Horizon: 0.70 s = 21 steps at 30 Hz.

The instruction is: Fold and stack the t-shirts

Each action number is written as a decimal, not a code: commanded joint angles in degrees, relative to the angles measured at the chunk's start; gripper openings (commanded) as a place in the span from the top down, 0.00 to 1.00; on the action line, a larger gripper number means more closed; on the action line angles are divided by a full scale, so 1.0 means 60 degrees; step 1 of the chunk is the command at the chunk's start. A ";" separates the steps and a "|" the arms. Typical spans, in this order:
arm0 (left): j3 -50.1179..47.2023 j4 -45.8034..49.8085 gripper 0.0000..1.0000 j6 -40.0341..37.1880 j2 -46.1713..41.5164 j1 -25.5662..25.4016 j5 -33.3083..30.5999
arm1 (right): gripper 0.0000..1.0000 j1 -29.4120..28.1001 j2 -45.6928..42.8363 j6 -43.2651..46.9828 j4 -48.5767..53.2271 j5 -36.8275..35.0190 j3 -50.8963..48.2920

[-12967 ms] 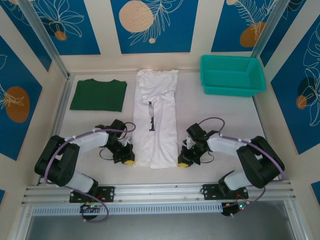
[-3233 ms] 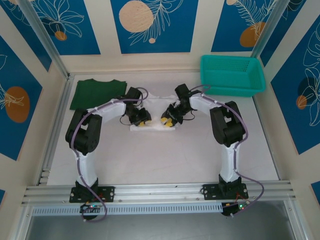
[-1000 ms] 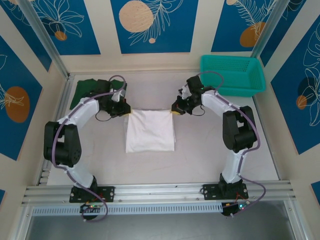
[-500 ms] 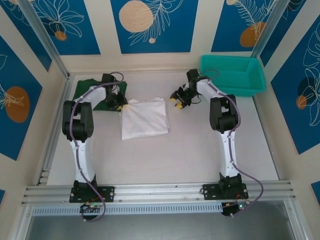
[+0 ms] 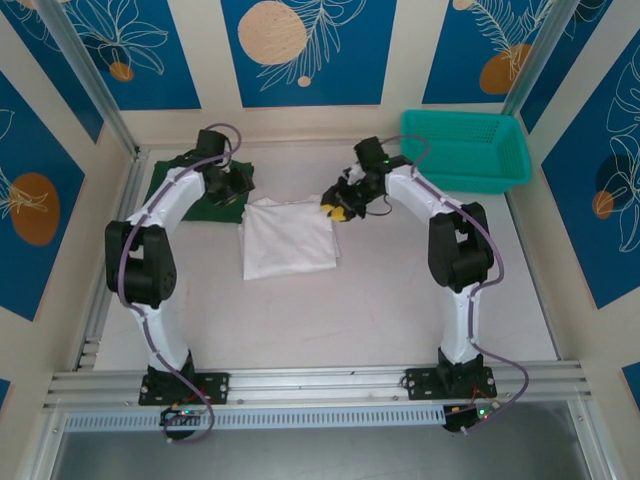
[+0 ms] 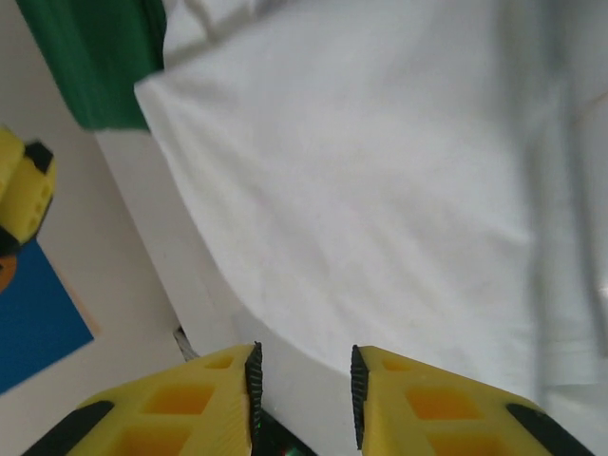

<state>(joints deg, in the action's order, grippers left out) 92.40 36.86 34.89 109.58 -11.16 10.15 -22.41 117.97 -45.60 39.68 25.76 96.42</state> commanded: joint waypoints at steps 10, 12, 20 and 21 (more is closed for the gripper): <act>0.0943 -0.0400 0.60 -0.0645 0.3000 -0.0357 0.0744 | 0.66 -0.0849 0.0572 0.0145 0.0027 0.0990 -0.1862; 0.1163 -0.0387 0.60 -0.0601 0.3215 -0.0283 0.0789 | 0.66 -0.0870 0.0709 0.0417 0.0083 0.1010 -0.2270; 0.1769 -0.0211 0.46 -0.0452 0.3490 -0.0248 0.1066 | 0.67 -0.0901 0.0692 0.0745 -0.0349 0.0322 -0.4038; 0.1851 -0.0131 0.41 -0.0487 0.3428 -0.0250 0.1112 | 0.67 -0.0882 0.0569 0.0738 -0.0359 0.0260 -0.4100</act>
<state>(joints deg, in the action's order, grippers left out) 101.32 33.93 32.71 128.77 -13.19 16.88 -27.55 120.18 -42.35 34.39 32.53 76.47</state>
